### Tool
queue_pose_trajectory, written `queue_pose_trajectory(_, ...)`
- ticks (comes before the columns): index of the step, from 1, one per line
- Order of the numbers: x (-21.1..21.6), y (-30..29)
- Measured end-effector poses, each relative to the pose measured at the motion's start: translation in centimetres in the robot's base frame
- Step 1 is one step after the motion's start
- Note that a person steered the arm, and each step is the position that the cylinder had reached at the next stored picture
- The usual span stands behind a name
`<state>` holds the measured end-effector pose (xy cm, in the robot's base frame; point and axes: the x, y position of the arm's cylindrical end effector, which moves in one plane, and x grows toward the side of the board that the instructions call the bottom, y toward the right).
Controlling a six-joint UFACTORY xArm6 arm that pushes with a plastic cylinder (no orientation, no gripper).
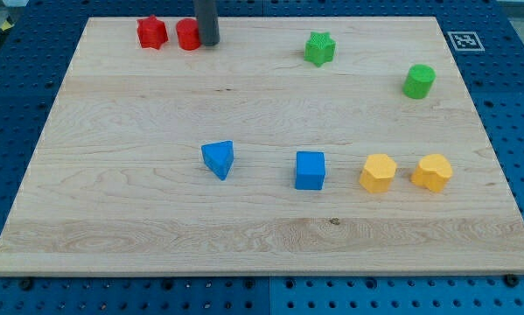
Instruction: Place your arm in between green blocks
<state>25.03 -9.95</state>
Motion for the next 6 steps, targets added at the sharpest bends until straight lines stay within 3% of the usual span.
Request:
queue_pose_trajectory(1, 0.8, -0.1)
queue_pose_trajectory(2, 4.4, 4.2)
queue_pose_trajectory(3, 6.8, 10.8)
queue_pose_trajectory(5, 6.9, 24.0)
queue_pose_trajectory(6, 6.9, 27.5)
